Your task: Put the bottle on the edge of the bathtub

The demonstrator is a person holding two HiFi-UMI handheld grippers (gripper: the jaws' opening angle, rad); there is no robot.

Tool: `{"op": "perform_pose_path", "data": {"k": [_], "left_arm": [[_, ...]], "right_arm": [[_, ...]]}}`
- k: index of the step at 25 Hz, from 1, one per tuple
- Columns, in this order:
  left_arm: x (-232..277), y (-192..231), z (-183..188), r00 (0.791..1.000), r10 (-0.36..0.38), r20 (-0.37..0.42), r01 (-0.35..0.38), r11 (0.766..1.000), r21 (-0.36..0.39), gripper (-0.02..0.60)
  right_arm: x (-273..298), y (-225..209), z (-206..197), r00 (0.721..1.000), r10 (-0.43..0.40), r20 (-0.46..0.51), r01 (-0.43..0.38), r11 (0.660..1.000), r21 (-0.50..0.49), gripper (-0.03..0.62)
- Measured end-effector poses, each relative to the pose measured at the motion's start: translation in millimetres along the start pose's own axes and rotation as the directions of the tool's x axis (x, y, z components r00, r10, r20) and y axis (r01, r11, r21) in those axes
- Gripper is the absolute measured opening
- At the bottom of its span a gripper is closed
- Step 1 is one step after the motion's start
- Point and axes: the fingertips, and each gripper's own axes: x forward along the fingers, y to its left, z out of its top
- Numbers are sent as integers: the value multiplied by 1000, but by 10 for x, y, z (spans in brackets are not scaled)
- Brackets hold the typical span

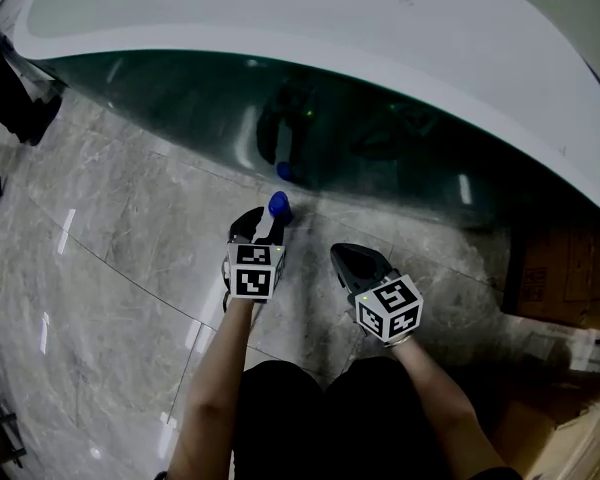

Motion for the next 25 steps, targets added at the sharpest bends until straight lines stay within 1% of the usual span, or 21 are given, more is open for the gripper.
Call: {"op": "perform_pose_path", "data": {"k": [3,14,20,23,25], "left_arm": [[-207,38,92,999,16,37,-15,1000,-19,118],[-876,120,395,990,59,126,-52,997,-55,68],[-1185,168,503,984,82,158,-69,994,-91,40],[-1299,191,553,980,94,174,-79,993,-89,9],[-1357,212,560,979,101,175,-87,992,-86,8]], "right_arm": [[18,20,65,1000,7,1,-7,1000,-17,2],[15,60,521,998,8,59,-6,999,-33,2],[-18,148,779,994,7,106,-4,1000,-28,2],[-58,184,884,992,6,125,-4,1000,-13,2],[-81,218,913,992,7,128,-6,1000,-7,2]]}}
